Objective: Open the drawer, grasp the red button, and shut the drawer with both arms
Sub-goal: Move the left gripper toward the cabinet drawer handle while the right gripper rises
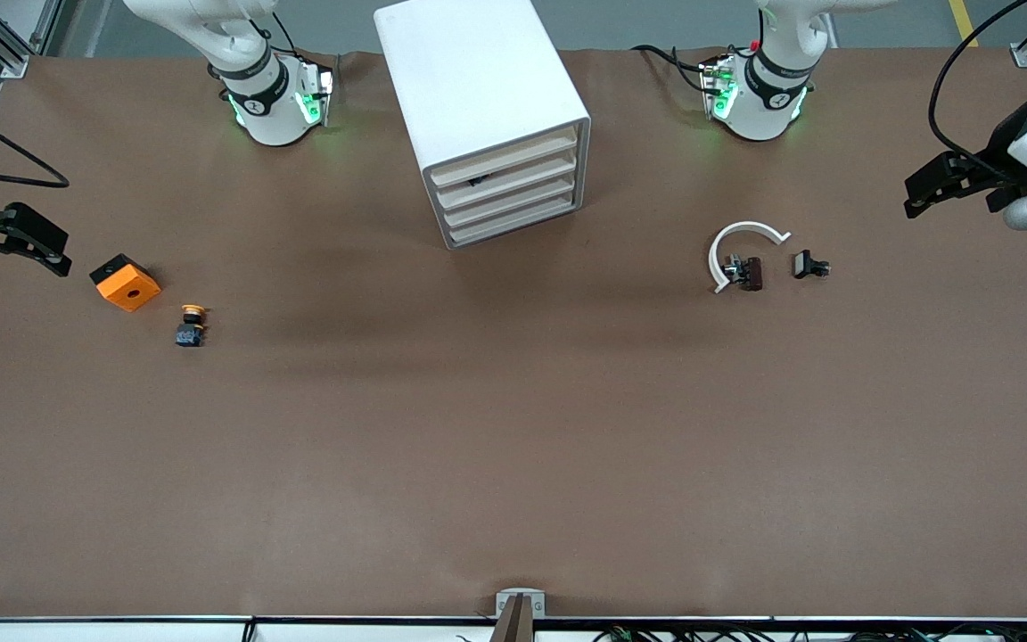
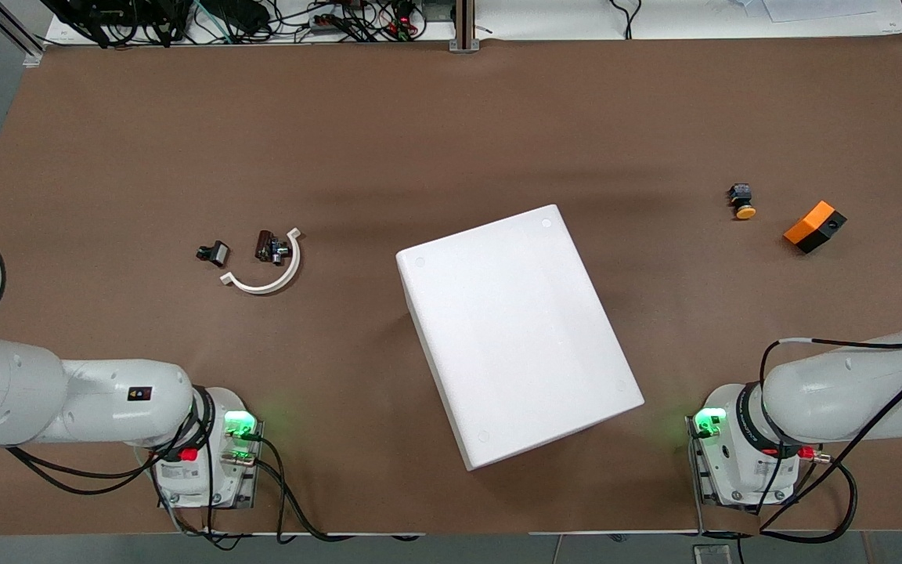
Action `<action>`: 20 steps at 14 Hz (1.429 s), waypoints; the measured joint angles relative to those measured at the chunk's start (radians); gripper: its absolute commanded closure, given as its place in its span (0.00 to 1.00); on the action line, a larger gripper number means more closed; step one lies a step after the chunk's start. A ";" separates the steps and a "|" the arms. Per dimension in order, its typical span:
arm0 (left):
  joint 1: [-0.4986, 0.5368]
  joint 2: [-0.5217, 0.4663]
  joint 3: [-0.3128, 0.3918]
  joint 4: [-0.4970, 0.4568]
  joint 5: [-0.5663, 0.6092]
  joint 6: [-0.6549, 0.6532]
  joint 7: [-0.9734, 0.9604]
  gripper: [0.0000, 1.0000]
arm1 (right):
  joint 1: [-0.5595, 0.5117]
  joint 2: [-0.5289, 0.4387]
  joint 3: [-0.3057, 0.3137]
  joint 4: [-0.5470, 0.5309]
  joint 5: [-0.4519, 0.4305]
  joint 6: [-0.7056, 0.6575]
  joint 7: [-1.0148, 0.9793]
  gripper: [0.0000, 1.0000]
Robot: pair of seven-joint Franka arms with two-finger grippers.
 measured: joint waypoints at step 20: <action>-0.228 0.466 -0.058 0.123 -0.117 0.037 -0.687 0.00 | 0.008 0.000 0.002 0.001 0.000 -0.002 0.000 0.00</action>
